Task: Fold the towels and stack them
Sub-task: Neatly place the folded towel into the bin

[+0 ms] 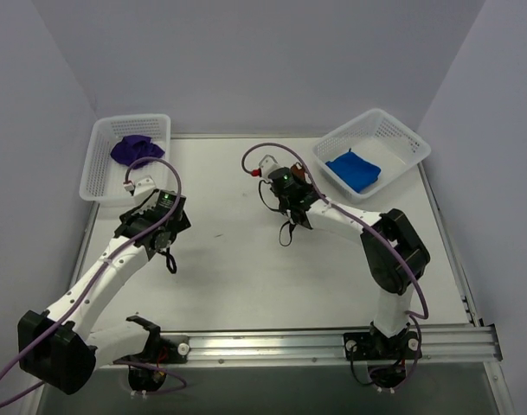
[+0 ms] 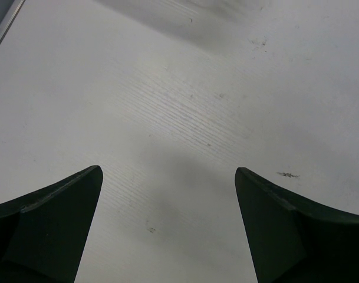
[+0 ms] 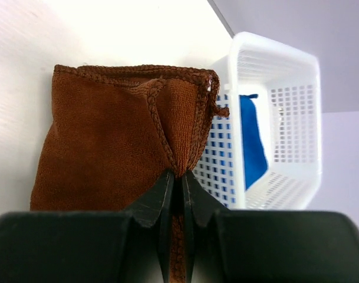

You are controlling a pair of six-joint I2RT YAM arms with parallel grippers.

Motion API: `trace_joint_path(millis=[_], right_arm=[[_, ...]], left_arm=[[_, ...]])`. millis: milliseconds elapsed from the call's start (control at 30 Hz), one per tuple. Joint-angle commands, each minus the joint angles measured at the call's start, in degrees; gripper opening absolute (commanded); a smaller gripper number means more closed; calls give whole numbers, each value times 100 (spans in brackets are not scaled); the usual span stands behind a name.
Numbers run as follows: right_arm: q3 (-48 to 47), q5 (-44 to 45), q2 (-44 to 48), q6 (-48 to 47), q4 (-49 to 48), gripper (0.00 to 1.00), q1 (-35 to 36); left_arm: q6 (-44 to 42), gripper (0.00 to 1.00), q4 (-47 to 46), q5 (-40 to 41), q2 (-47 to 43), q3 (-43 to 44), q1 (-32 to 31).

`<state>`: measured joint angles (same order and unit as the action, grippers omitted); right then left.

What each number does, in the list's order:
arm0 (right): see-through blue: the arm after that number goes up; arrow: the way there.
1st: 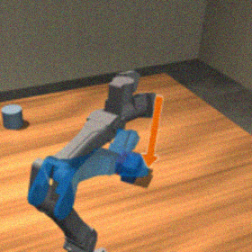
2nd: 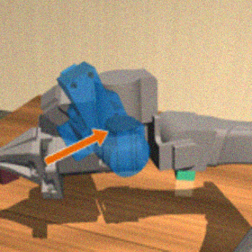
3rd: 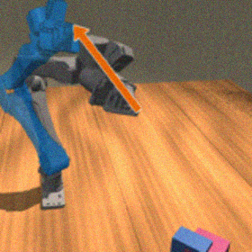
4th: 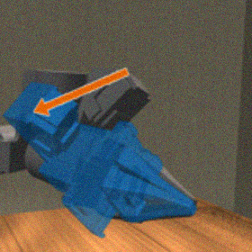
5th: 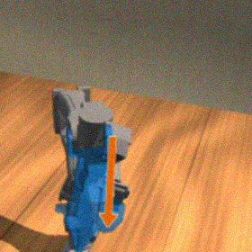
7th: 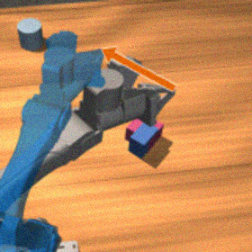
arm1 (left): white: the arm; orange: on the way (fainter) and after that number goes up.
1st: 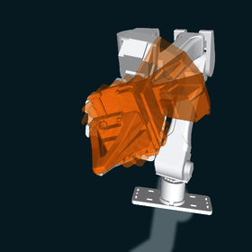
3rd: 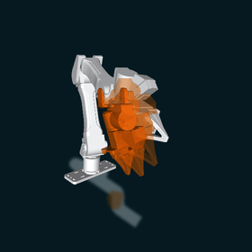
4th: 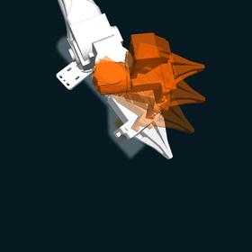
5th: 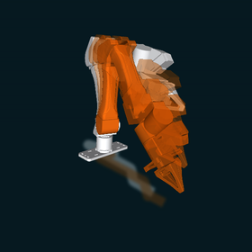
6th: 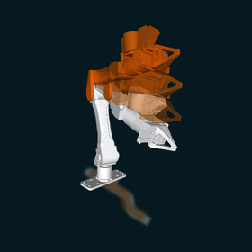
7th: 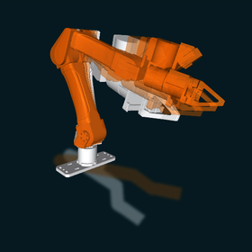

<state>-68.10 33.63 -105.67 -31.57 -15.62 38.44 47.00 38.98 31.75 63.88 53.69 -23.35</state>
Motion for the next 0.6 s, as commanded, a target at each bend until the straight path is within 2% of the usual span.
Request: trace_joint_path(millis=[0,233,567], right_arm=[[-274,4,108,-753,-56,0,-240],[-661,-181,143,-1254,199,0,-644],[-1100,-681,284,-1483,858,0,-1294]], left_arm=[[-139,94,-145,77,19,326,147],[-209,94,-207,33,195,431,366],[-341,94,-453,-186,564,686,656]])
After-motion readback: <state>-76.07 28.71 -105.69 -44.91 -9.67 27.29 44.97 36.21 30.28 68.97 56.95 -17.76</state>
